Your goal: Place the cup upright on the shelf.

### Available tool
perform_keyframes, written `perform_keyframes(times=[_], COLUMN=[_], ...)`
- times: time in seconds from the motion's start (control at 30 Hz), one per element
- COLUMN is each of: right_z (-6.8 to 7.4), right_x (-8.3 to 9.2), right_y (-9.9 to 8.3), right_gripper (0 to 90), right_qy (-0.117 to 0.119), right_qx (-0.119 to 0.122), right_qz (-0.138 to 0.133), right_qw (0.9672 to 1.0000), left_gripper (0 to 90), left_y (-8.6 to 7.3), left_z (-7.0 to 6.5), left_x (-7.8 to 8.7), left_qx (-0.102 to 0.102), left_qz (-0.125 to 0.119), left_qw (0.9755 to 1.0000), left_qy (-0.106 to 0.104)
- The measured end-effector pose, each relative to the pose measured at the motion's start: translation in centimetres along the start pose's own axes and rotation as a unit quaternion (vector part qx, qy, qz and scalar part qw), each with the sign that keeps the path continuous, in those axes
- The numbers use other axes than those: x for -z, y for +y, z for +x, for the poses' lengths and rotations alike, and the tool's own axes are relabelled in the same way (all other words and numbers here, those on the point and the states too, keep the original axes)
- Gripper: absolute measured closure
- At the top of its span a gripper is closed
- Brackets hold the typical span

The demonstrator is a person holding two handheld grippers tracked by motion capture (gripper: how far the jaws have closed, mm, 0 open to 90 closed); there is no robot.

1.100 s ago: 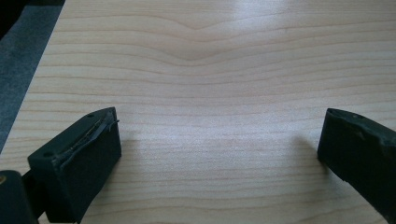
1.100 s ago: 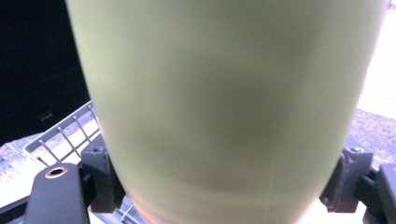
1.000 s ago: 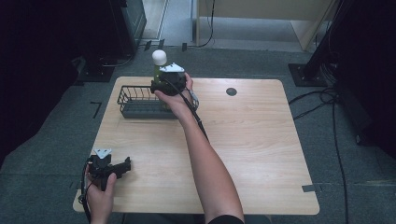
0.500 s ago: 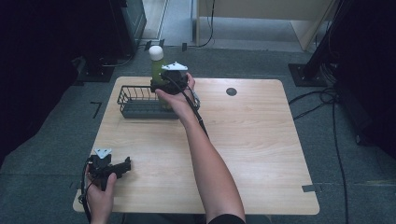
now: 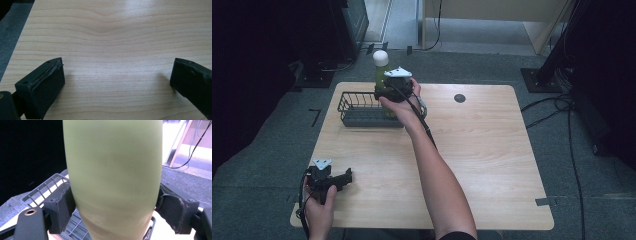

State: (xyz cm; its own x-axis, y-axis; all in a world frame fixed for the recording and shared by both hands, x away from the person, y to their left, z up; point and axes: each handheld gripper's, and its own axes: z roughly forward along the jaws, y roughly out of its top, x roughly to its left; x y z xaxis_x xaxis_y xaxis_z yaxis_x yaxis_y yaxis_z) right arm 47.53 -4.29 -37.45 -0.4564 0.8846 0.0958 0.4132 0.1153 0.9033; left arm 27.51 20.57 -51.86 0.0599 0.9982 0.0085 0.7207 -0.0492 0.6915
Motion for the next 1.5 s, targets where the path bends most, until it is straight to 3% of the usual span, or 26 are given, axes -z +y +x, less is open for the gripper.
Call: perform_keyframes(times=[0.17, 0.33, 0.67, 0.8, 0.9, 1.23, 1.5], right_z=[-0.2, -0.3, -0.9, -1.5, -2.1, -3.8, -7.1], right_x=[0.3, 0.9, 3.3, 4.3, 5.3, 7.8, 10.0], right_y=[-0.2, -0.4, -1.7, -2.7, -3.9, -6.6, -10.0], right_gripper=[13.4, 9.3, 2.1, 0.1, 0.0, 0.0, 0.0], right_qy=[0.021, 0.026, 0.033, 0.029, 0.013, 0.005, -0.019], right_qx=[-0.011, -0.014, 0.002, 0.009, 0.020, 0.017, 0.000], right_qz=[0.007, 0.012, 0.016, 0.020, 0.029, 0.038, 0.054], right_qw=[0.9997, 0.9995, 0.9993, 0.9993, 0.9993, 0.9991, 0.9983], left_gripper=[0.0, 0.0, 0.0, 0.0, 0.0, 0.0, 0.0], left_y=[0.0, 0.0, 0.0, 0.0, 0.0, 0.0, 0.0], left_z=[0.0, 0.0, 0.0, 0.0, 0.0, 0.0, 0.0], left_x=[0.0, 0.0, 0.0, 0.0, 0.0, 0.0, 0.0], left_qx=[0.001, -0.001, -0.002, -0.001, -0.001, -0.001, -0.001], left_qz=[0.000, 0.001, 0.001, 0.001, 0.001, 0.001, 0.001], left_qw=[1.0000, 1.0000, 1.0000, 1.0000, 1.0000, 1.0000, 1.0000], left_qy=[0.000, 0.000, 0.000, 0.000, 0.000, 0.000, 0.000])
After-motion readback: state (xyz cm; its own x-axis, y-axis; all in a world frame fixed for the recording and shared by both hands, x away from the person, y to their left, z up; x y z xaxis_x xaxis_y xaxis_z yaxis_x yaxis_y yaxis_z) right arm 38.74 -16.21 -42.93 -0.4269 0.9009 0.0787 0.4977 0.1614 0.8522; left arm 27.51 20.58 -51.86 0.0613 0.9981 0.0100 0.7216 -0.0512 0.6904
